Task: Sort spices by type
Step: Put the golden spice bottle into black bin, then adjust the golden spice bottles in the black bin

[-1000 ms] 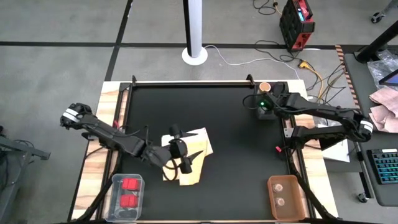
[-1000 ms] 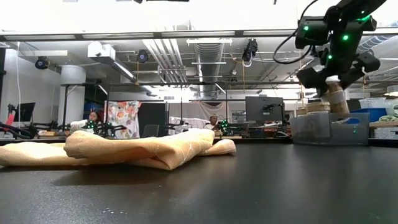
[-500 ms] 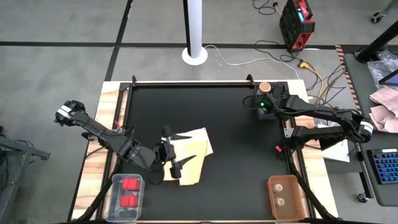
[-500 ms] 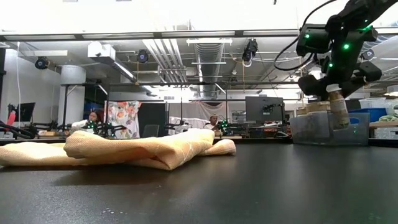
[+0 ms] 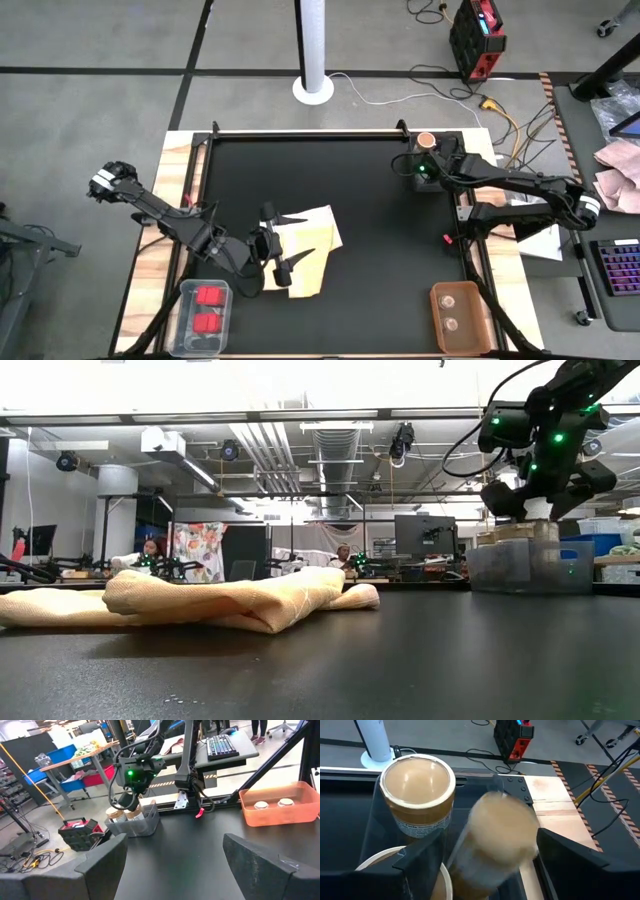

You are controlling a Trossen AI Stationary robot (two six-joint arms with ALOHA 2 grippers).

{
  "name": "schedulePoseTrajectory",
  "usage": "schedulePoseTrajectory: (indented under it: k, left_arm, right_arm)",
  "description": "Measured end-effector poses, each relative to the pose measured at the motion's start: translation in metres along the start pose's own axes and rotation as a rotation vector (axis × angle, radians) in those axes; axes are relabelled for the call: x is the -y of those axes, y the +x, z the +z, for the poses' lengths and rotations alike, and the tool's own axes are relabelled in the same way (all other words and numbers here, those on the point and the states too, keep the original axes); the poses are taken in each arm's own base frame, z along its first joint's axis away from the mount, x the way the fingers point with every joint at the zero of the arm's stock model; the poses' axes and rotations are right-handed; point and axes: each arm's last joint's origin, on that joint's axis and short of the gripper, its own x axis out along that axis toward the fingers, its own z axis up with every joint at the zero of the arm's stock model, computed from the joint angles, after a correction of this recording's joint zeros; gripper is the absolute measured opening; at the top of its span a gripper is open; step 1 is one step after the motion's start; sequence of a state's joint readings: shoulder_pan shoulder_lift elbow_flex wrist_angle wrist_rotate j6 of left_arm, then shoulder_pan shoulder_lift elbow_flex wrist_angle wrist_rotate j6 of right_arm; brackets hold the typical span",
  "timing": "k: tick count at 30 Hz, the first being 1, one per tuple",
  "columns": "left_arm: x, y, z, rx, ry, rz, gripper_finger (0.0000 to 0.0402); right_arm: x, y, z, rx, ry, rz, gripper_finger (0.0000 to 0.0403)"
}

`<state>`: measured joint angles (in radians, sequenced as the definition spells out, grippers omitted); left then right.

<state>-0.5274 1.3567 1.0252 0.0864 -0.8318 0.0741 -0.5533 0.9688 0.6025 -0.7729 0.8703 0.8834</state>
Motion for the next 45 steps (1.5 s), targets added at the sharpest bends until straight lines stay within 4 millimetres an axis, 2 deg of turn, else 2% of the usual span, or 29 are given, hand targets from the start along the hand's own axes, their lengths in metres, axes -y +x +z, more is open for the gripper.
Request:
schedulePoseTrajectory:
  k: [10, 21, 28, 31, 35, 37, 41, 45]
  left_arm:
    - [0.001, 0.000, -0.002, -0.013, 0.011, -0.004, 0.0310]
    - [0.001, -0.001, -0.006, -0.041, 0.016, -0.005, 0.0310]
    - [0.001, -0.001, -0.008, -0.060, 0.029, -0.006, 0.0310]
    - [0.000, -0.002, -0.007, -0.071, 0.055, 0.034, 0.0310]
    - [-0.008, -0.007, -0.001, -0.094, 0.115, 0.142, 0.0311]
    - [-0.011, -0.009, 0.000, -0.104, 0.151, 0.173, 0.0311]
    - [-0.022, -0.018, 0.003, -0.119, 0.208, 0.180, 0.0311]
    - [-0.038, -0.031, 0.007, -0.133, 0.229, 0.208, 0.0311]
  right_arm:
    - [-0.001, -0.002, 0.002, -0.008, -0.024, 0.012, 0.0258]
    - [-0.003, -0.012, 0.019, 0.000, -0.047, 0.071, 0.0207]
    - [-0.009, -0.028, 0.044, -0.060, -0.036, 0.232, 0.0142]
    - [-0.013, -0.035, 0.063, -0.060, -0.047, 0.272, 0.0101]
    - [-0.020, -0.039, 0.094, -0.087, -0.123, 0.227, 0.0039]
    - [-0.024, -0.036, 0.109, -0.141, -0.179, 0.181, 0.0017]
    - [-0.027, -0.014, 0.136, -0.351, -0.243, 0.072, 0.0014]
    - [-0.024, 0.016, 0.146, -0.568, -0.289, 0.067, 0.0010]
